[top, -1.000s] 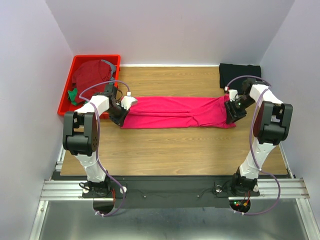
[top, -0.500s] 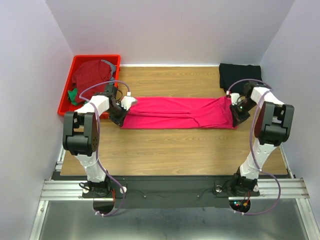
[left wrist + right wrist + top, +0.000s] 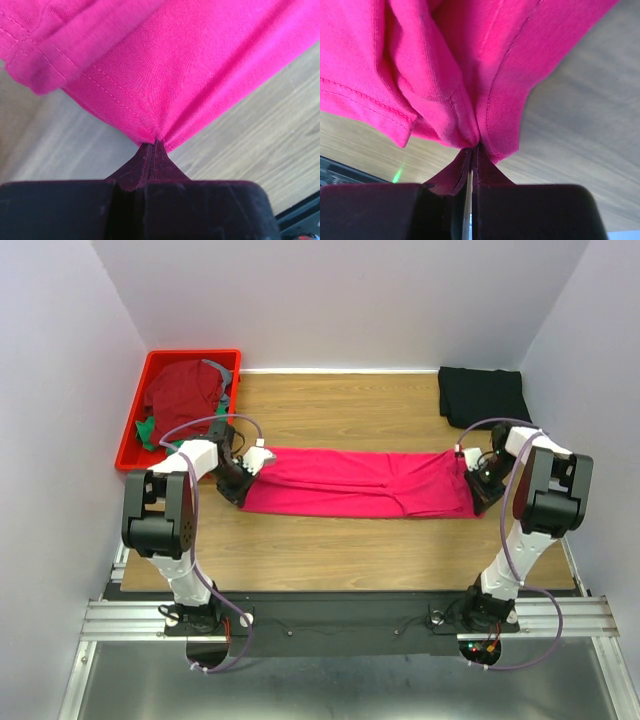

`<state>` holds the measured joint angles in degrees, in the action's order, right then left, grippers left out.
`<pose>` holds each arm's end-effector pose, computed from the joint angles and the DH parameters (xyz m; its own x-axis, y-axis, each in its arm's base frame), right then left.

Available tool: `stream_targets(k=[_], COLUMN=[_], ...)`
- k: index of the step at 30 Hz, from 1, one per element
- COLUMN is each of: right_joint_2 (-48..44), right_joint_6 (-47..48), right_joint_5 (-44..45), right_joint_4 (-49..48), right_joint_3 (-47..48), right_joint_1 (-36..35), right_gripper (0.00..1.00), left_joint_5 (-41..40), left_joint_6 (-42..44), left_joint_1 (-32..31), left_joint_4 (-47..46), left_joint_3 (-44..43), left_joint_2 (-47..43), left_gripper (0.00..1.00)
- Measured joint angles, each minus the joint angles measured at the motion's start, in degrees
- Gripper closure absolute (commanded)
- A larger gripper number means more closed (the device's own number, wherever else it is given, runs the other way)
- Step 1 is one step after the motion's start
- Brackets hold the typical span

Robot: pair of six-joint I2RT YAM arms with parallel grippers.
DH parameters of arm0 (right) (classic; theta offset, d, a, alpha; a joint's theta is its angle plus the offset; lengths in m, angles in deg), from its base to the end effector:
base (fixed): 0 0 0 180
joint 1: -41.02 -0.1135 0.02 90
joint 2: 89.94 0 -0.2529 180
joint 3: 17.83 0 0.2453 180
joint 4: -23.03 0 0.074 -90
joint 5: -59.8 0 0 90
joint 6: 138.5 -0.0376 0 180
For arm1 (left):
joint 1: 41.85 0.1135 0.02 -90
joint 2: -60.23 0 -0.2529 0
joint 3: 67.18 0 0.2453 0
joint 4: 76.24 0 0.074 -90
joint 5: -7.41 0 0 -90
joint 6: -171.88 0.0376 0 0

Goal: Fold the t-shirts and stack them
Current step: Fold the tshirt

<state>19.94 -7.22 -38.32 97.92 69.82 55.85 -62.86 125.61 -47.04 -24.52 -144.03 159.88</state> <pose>0.3100 -0.0766 0.1482 -0.8992 -0.4375 0.0007 -0.4297 0.8834 0.1871 0.3153 -0.0414 0.1623 -0.5726 0.7054 -0.4178 0.7898 0.6112 -0.0506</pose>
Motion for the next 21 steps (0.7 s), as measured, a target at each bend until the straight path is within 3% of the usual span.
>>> stream_targets(k=[2,3,4,6,7,8,13,17,21], right_joint_2=[-0.8,-0.9,-0.9,-0.9,-0.8,-0.9,-1.5,-3.8,-5.0], right_joint_6=[0.4,0.5,0.6,0.5,0.7,1.0,1.2,0.9,-0.5], right_joint_5=[0.3,0.3,0.2,0.0,-0.2,-0.6,-3.1,-7.6,-11.5], right_joint_4=[0.3,0.4,0.5,1.5,2.3,3.1,6.8,9.9,11.9], right_joint_3=[-1.0,-1.1,-1.1,-0.6,0.0,0.8,7.4,13.6,14.8], right_joint_1=[0.0,0.0,0.0,0.0,0.0,0.0,0.2,0.2,0.1], right_gripper=[0.90,0.82,0.65,0.49,0.45,0.44,0.43,0.44,0.52], left_joint_5=[-0.1,-0.1,0.0,0.0,0.0,0.1,3.1,6.9,11.0], left_joint_6=[0.5,0.6,0.8,1.1,1.3,1.5,2.9,4.0,4.2], left_joint_1=[0.0,0.0,0.0,0.0,0.0,0.0,0.1,0.0,-0.2], left_joint_4=[0.4,0.4,0.6,0.7,0.9,1.3,4.2,5.5,4.1], left_joint_3=[0.9,1.1,1.2,1.2,1.2,1.2,0.2,-3.7,-5.7], left_joint_2=[-0.7,-0.9,-0.9,-0.9,-0.9,-1.0,-4.7,-10.9,-14.4], left_gripper=[0.98,0.90,0.77,0.66,0.62,0.54,0.37,0.36,0.36])
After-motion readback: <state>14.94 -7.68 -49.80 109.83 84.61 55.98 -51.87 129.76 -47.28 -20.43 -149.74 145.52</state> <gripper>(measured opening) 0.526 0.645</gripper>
